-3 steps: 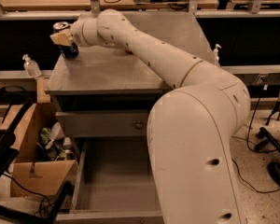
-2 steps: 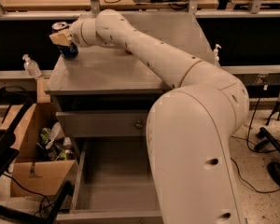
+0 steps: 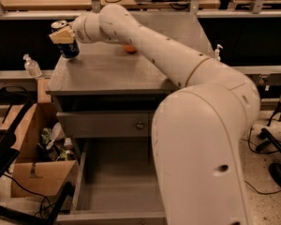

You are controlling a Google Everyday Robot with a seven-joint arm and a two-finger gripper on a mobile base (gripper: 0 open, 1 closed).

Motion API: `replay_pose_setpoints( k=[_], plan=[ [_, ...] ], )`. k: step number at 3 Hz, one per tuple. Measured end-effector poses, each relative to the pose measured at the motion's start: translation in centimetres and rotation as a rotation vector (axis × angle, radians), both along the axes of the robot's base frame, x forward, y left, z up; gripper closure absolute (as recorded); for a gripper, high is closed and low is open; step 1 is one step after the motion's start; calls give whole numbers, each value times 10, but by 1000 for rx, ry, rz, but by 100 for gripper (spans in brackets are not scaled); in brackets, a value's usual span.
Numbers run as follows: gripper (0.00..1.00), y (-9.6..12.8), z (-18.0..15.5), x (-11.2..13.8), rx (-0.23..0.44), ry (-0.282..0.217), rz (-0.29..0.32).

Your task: Place pepsi can into middle drawer

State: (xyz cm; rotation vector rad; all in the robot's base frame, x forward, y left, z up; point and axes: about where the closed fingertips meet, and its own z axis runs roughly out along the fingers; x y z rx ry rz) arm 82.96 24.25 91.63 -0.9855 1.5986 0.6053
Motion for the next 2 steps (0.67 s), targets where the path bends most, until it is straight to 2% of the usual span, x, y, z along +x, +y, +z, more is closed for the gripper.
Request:
replay_pose_setpoints(
  k=[1,2],
  plan=[
    [100,-20,26,-14,-40,-31,-13],
    [100,-57,51,-44,-53,-62,-45]
  ],
)
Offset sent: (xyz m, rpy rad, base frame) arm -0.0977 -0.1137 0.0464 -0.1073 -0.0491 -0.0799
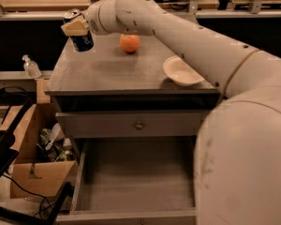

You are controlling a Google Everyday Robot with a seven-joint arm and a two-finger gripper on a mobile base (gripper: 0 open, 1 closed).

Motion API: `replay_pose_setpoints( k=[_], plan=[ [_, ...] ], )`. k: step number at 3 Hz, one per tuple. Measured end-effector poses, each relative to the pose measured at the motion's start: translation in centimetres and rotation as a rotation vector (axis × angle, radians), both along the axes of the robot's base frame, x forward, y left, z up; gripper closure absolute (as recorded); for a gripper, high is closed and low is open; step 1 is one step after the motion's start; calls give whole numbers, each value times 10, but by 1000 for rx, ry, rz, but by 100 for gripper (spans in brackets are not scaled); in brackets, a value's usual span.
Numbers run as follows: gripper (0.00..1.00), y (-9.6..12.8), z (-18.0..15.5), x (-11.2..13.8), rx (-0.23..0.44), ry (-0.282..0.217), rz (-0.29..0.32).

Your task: Place pepsi can into middle drawer

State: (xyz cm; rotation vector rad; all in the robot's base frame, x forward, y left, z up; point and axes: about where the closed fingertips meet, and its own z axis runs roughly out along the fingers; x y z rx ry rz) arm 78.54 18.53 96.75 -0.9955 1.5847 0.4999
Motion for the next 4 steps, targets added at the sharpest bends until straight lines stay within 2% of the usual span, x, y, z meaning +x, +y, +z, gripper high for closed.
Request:
replay_pose_setpoints(
  k=[1,2,3,4],
  plan=[
    [100,-30,-6,-36,-21,1,-13],
    [100,-54,-52,-88,-33,18,10],
    [100,-64,-87,-125,-37,47,31],
    [100,-64,-87,-125,-37,47,31]
  ],
)
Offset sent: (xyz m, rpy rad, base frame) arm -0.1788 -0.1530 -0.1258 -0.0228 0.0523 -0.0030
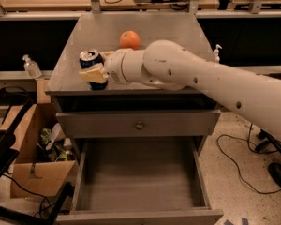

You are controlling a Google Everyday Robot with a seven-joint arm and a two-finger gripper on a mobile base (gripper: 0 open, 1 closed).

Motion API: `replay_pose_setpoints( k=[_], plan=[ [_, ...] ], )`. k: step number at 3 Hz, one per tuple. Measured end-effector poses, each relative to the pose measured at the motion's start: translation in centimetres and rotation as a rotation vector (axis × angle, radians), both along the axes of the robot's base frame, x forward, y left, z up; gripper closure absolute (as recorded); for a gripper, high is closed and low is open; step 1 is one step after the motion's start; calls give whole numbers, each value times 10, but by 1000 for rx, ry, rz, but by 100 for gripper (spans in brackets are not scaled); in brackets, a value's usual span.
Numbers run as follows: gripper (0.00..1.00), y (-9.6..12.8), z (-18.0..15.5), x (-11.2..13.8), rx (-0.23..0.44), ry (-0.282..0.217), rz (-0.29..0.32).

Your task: Place pepsi can into middle drawer

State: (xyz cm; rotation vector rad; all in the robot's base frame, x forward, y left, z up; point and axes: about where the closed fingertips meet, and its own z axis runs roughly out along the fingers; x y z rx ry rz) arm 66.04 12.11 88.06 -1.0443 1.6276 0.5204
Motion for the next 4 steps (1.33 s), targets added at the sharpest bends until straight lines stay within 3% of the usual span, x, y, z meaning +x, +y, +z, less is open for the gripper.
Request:
replay_pose_setpoints(
  k=[1,2,3,4],
  plan=[
    [100,10,-1,12,36,11,9],
    [100,16,24,42,93,16,23],
    [100,-3,62,50,121,7,-2],
    [100,-24,90,36,105,5,-29]
  ],
)
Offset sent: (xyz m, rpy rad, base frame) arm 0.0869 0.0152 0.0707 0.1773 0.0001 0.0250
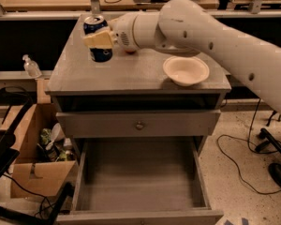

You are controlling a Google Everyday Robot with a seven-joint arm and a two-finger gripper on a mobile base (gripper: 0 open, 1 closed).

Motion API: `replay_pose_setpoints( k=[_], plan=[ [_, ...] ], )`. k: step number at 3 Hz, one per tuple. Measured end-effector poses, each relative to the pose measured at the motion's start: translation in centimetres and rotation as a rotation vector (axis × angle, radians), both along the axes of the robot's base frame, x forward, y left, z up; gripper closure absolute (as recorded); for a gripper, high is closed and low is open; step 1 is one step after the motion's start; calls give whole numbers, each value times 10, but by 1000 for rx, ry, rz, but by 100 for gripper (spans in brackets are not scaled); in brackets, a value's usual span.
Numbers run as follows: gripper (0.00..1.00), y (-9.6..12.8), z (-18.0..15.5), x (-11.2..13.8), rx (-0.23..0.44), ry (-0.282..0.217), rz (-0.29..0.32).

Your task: Place pepsi can into middle drawer

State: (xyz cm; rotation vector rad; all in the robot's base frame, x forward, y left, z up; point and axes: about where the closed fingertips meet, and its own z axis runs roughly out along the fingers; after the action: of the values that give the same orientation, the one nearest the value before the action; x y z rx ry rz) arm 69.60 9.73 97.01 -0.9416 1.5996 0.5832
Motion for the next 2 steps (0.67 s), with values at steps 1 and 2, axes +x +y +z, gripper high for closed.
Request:
replay_pose_setpoints(
  k=[1,2],
  plan=[
    [100,-20,10,-34,-21,7,-23],
    [100,-44,-9,-79,-58,41,-36]
  ],
)
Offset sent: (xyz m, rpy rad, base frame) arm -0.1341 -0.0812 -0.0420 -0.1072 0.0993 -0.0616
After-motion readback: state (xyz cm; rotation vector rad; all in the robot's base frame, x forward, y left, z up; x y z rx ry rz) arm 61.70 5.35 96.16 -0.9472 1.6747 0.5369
